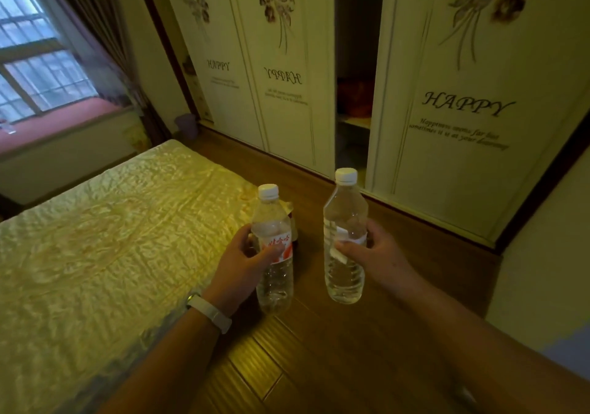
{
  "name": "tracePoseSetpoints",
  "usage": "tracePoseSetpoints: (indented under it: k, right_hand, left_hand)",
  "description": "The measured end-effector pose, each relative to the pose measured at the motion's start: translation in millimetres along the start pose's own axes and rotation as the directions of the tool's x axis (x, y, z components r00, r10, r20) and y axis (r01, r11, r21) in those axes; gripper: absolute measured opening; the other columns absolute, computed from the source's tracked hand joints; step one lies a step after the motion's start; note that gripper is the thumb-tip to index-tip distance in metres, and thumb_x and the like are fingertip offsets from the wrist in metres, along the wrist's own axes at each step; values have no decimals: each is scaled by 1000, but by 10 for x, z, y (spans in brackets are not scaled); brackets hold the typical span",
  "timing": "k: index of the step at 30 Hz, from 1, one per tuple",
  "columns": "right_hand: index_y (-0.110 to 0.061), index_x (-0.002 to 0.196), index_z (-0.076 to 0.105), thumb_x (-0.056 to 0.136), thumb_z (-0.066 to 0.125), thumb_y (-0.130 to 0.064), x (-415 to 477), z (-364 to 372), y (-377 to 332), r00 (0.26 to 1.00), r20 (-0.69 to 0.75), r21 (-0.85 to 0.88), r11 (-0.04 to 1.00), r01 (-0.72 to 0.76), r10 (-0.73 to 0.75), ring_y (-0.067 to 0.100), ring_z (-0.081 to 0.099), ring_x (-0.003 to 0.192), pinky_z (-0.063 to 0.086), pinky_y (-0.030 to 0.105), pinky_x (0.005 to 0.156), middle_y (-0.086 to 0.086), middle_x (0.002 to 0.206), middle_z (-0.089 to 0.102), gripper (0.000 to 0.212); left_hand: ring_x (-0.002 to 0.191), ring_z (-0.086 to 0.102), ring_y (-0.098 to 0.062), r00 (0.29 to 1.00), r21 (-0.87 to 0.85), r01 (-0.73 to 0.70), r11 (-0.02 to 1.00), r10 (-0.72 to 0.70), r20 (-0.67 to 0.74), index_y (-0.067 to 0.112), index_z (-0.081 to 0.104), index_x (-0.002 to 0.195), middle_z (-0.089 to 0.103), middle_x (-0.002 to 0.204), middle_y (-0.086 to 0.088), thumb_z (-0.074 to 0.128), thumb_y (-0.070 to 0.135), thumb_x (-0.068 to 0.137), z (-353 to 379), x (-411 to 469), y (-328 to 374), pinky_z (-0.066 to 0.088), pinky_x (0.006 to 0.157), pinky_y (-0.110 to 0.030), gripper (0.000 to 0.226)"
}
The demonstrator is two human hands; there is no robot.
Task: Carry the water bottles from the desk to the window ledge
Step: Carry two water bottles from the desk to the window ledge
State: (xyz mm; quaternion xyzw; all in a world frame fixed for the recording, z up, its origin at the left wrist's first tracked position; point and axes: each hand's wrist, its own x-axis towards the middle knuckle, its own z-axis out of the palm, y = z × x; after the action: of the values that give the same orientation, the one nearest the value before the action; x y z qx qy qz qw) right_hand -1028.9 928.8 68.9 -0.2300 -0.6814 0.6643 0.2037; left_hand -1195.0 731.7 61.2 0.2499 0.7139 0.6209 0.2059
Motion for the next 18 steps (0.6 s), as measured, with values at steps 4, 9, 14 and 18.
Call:
tracePoseSetpoints:
  k: [4,9,14,18]
  right_hand:
    - [-33,108,63,79,77,-25,411,-235,-24,999,-33,2,1000,-15,15,2,70,84,53,14,58,-19,94,73,33]
    - [-28,111,64,79,77,-22,977,-397,19,997,-69,-17,999,-31,29,3,70,83,53,16,58,-11,96,74,34]
    - [-27,111,64,79,77,-20,1668,-391,146,993,-93,-25,997,-71,68,2,70,82,52,14,57,-15,93,74,36]
    - [-30,112,64,77,79,-24,2397,-351,213,987,-134,-62,993,-98,89,9,71,90,57,29,72,-8,104,73,38]
  left_hand:
    - [92,74,-24,1000,3,5,1000,-5,20,42,67,105,76,99,-2,83,47,63,203,442,63,60,74,-41,45]
    - [92,73,-15,999,39,-15,999,13,40,47,64,106,76,100,4,81,50,63,330,1057,78,59,72,-31,46]
    - [93,72,-11,997,34,-22,999,19,74,50,63,107,75,103,8,79,49,66,364,1815,-55,57,69,-24,45]
    - [93,72,-15,997,-26,-4,1000,6,75,41,65,111,76,102,3,81,27,77,370,2638,-210,56,68,-23,39]
